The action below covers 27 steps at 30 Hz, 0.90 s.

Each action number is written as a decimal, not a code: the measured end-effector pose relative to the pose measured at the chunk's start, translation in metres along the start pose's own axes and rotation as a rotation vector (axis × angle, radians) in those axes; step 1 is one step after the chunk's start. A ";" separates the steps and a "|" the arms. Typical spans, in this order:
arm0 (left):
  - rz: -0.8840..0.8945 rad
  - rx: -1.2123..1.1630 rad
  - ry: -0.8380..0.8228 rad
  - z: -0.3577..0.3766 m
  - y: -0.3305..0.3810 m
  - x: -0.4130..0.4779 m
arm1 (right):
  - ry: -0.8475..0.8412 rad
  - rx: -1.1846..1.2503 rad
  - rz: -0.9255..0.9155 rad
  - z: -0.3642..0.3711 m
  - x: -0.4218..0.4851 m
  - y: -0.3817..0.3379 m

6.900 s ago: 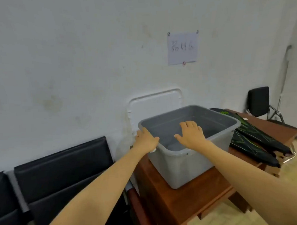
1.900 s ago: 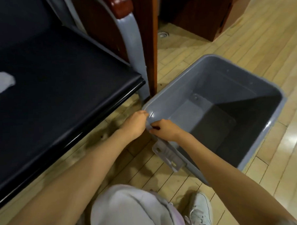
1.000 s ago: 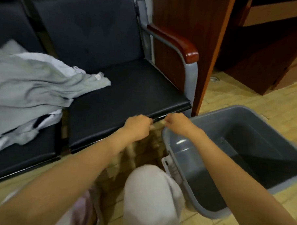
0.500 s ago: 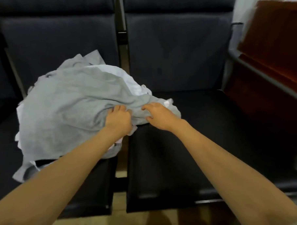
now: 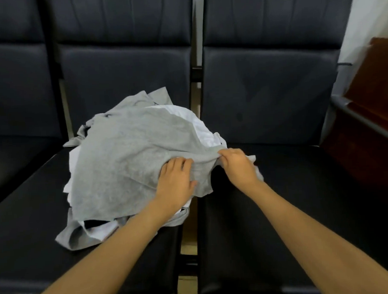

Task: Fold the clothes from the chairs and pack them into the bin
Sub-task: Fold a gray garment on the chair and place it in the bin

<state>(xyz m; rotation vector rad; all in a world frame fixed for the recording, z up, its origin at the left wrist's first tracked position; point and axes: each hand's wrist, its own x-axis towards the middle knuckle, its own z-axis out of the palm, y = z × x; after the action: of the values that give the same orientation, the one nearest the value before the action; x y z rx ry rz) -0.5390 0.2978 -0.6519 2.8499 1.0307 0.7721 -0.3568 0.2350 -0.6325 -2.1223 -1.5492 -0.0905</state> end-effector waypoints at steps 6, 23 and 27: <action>-0.226 0.102 -0.060 -0.059 0.022 -0.040 | 0.164 0.211 -0.043 -0.116 -0.063 -0.054; -0.292 -1.083 -0.693 -0.203 0.140 -0.021 | 0.112 0.465 0.365 -0.243 -0.137 -0.003; -0.458 -0.963 -0.596 -0.142 0.127 0.022 | 0.040 0.514 0.467 -0.213 -0.116 0.045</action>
<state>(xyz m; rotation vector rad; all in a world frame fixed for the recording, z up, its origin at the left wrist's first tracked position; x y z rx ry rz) -0.5129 0.1905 -0.4951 1.7461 0.8293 0.2232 -0.3059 0.0318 -0.5029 -1.9748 -0.8903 0.3831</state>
